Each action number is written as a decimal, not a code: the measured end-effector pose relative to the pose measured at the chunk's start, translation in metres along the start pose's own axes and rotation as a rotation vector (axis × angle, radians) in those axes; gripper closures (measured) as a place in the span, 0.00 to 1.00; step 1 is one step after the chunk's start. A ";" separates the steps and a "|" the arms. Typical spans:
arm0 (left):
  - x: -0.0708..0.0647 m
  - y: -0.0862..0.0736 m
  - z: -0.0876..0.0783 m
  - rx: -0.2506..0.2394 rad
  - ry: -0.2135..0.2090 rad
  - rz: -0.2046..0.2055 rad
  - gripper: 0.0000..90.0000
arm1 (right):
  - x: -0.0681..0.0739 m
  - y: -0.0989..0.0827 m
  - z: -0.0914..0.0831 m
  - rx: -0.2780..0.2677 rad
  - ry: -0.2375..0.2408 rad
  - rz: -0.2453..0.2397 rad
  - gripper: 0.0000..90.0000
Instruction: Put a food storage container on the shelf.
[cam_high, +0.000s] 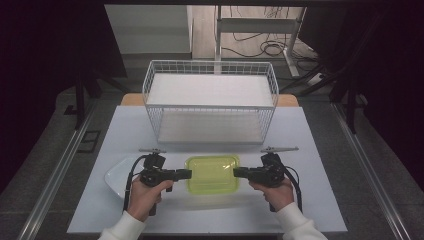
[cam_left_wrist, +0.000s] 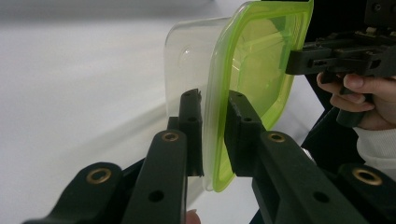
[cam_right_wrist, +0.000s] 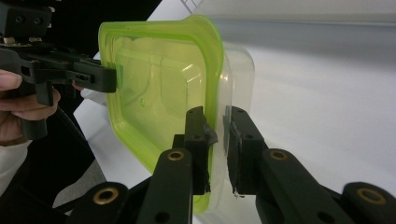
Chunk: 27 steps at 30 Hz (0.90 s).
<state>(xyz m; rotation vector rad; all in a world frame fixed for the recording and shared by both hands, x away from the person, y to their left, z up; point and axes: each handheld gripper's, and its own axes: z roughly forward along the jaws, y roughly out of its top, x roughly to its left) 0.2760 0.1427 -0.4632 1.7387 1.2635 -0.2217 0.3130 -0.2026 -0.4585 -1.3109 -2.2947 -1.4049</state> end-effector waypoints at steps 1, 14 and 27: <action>-0.001 0.000 -0.001 -0.001 -0.004 0.000 0.87 | 0.001 0.000 -0.001 -0.003 0.001 -0.002 0.88; -0.010 0.005 -0.010 -0.014 -0.002 0.041 0.87 | 0.009 0.005 -0.009 -0.031 0.001 -0.049 0.88; -0.015 0.007 -0.016 -0.031 -0.011 0.064 0.87 | 0.018 0.009 -0.016 -0.061 0.002 -0.081 0.88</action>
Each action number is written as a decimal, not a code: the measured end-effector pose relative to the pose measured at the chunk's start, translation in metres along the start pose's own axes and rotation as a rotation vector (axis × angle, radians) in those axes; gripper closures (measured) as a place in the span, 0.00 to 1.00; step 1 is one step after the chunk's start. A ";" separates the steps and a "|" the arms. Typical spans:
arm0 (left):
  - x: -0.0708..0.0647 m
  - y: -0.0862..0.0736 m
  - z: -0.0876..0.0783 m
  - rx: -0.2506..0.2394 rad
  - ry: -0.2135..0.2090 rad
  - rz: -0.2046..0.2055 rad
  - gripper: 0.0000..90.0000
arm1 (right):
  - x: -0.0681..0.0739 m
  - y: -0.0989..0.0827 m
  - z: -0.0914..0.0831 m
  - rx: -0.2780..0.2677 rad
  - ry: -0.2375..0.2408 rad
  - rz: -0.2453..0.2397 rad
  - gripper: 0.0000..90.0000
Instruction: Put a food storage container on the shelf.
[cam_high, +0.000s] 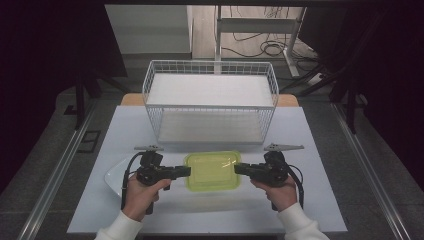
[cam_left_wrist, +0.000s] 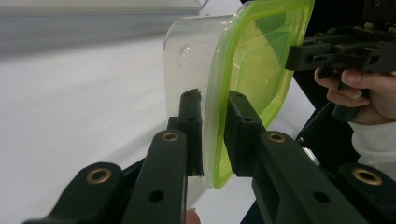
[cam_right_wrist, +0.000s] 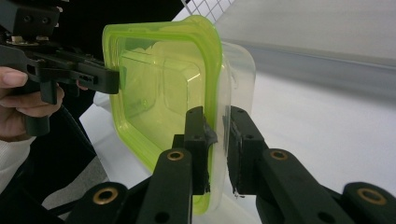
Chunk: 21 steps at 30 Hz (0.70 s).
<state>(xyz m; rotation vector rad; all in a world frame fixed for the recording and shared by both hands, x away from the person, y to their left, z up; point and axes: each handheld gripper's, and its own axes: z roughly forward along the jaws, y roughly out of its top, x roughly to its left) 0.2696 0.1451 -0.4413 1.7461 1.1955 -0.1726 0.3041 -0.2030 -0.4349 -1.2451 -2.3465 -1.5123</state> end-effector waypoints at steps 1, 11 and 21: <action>-0.001 0.000 -0.001 -0.001 0.001 0.003 0.87 | 0.000 0.000 0.000 -0.003 0.000 -0.005 0.88; -0.004 0.003 -0.005 -0.009 0.004 0.020 0.87 | 0.003 0.001 -0.002 -0.005 -0.002 -0.011 0.88; -0.007 0.006 -0.007 -0.014 0.001 0.023 0.87 | 0.005 0.003 -0.004 -0.016 0.000 -0.013 0.88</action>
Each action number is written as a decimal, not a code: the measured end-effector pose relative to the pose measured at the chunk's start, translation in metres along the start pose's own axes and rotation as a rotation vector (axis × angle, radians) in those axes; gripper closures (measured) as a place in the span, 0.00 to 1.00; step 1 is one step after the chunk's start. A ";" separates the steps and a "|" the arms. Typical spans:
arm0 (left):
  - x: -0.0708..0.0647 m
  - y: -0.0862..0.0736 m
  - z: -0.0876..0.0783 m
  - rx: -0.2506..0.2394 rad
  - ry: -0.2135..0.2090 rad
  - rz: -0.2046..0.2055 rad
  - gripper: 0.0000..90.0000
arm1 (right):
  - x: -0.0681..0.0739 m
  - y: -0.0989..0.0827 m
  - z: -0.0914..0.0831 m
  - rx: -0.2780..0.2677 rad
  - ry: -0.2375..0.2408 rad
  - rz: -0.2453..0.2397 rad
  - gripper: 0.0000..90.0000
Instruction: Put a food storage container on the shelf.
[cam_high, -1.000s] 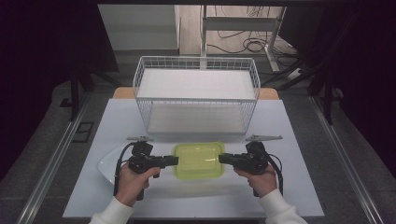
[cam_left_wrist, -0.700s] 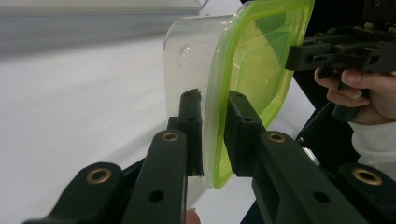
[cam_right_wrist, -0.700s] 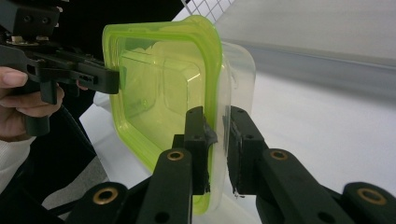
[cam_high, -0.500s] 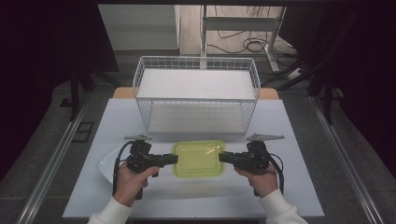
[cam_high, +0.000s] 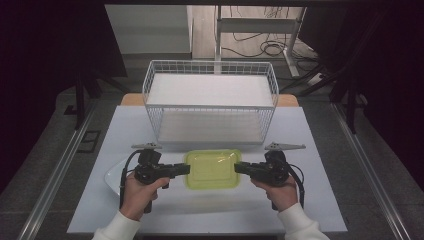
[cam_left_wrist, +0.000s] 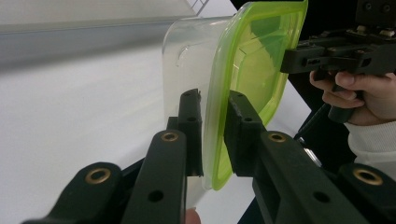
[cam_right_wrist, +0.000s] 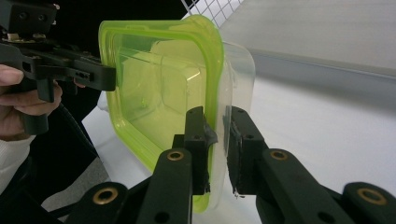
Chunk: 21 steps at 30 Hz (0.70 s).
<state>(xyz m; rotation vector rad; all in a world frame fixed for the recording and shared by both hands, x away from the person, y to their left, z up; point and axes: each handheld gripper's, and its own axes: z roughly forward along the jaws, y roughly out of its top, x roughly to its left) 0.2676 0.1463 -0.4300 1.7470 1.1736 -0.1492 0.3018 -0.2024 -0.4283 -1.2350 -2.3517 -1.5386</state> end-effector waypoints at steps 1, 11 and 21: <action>0.000 0.001 0.000 0.001 0.001 0.004 0.87 | 0.000 0.001 0.000 -0.001 0.000 0.000 0.88; -0.002 0.014 -0.001 -0.006 -0.006 0.011 0.87 | 0.000 0.012 -0.005 -0.018 0.005 -0.004 0.88; -0.011 0.041 -0.011 -0.038 -0.006 0.036 0.87 | 0.006 0.037 -0.015 -0.056 -0.004 -0.039 0.87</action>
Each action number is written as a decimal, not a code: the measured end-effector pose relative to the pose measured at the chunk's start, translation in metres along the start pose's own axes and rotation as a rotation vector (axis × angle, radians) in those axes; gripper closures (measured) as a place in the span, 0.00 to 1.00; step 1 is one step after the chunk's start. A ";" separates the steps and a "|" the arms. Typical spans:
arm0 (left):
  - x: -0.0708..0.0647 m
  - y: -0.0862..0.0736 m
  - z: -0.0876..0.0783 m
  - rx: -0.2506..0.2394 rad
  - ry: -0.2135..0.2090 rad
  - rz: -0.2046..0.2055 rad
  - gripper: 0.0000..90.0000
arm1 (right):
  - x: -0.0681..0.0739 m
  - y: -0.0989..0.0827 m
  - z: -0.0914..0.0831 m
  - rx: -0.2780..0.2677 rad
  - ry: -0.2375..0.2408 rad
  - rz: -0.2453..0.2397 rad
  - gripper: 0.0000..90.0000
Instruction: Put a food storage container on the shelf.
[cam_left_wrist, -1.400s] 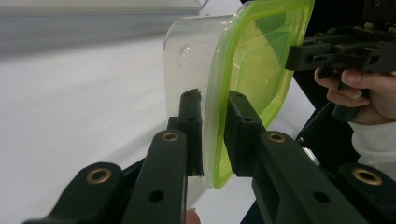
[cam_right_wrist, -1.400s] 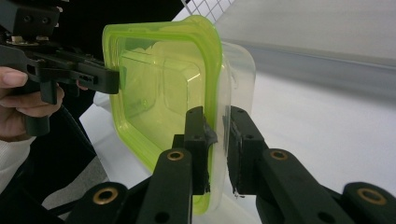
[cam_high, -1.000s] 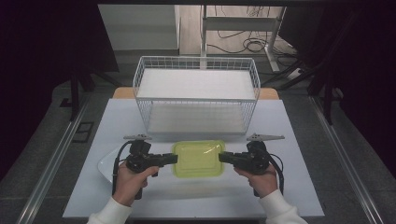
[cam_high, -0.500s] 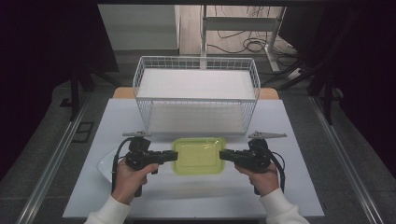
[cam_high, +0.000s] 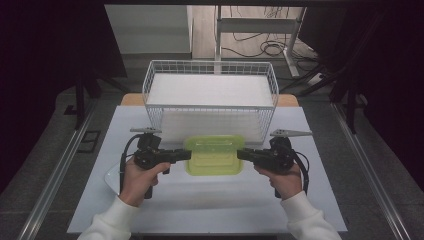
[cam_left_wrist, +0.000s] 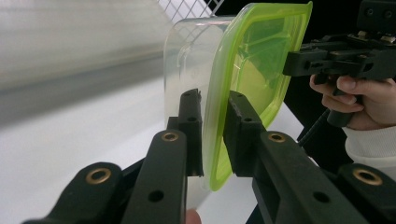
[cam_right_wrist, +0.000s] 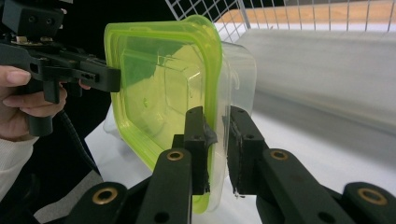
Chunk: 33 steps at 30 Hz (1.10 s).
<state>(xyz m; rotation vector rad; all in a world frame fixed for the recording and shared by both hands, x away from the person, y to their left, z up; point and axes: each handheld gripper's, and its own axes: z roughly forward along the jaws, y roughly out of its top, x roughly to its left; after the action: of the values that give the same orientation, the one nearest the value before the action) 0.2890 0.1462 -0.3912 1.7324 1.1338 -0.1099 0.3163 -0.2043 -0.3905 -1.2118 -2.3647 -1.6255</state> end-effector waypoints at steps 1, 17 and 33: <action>-0.001 0.004 -0.001 -0.003 -0.002 -0.002 0.87 | 0.000 0.002 -0.001 -0.003 -0.001 0.000 0.87; -0.008 0.042 -0.011 -0.044 -0.004 0.020 0.87 | 0.004 0.045 -0.009 -0.040 -0.003 -0.038 0.87; -0.004 0.069 -0.011 -0.056 -0.012 0.019 0.88 | -0.001 0.072 -0.010 -0.051 -0.010 -0.055 0.87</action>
<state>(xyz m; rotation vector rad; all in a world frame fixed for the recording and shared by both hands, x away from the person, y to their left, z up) 0.3324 0.1496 -0.3363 1.6900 1.1013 -0.0761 0.3565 -0.2019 -0.3306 -1.1755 -2.3974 -1.7105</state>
